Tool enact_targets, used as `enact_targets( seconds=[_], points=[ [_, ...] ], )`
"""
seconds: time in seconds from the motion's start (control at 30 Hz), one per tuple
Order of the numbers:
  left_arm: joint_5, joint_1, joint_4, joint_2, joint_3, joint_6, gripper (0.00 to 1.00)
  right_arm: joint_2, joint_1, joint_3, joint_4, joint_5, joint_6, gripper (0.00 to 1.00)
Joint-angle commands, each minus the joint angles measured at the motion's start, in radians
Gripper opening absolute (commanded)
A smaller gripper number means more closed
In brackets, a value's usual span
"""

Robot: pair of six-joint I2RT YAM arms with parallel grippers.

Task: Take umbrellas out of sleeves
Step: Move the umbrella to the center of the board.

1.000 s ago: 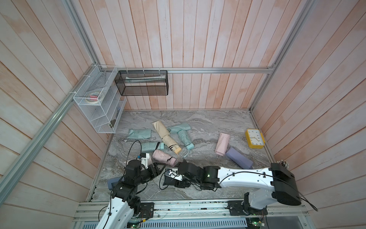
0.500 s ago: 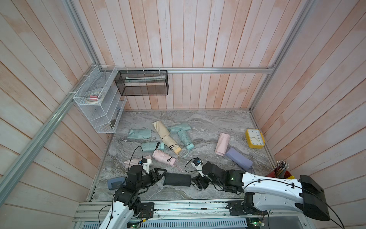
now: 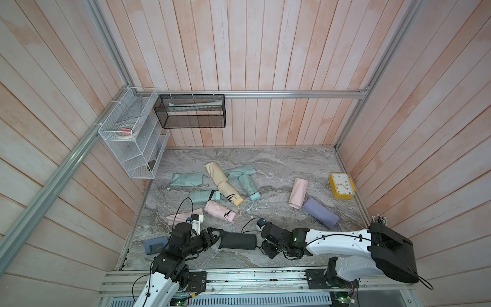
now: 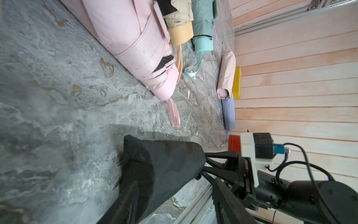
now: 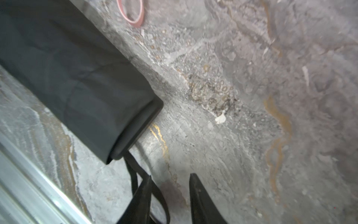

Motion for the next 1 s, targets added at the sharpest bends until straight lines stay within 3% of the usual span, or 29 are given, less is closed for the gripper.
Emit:
enact_targets(
  seconds=[0.0, 0.3, 0.5, 0.67, 0.83, 0.97],
  points=[
    [0.013, -0.004, -0.08, -0.014, -0.013, 0.016, 0.64, 0.048, 0.001, 0.041, -0.043, 0.004, 0.007, 0.31],
    [0.017, -0.006, -0.141, -0.025, -0.008, 0.036, 0.63, 0.032, 0.019, 0.037, -0.071, 0.026, 0.031, 0.28],
    [0.017, -0.006, -0.139, -0.027, -0.006, 0.036, 0.62, -0.097, 0.019, 0.023, -0.121, 0.092, 0.018, 0.28],
    [0.014, -0.006, -0.141, -0.026, -0.001, 0.04, 0.63, -0.201, 0.022, -0.018, -0.081, 0.021, -0.021, 0.34],
    [0.017, -0.006, -0.132, -0.038, -0.015, 0.025, 0.63, -0.129, 0.048, -0.005, -0.093, 0.013, -0.004, 0.34],
    [0.019, -0.005, -0.125, -0.042, -0.017, 0.019, 0.63, -0.027, 0.122, 0.048, -0.125, 0.074, 0.015, 0.35]
  ],
)
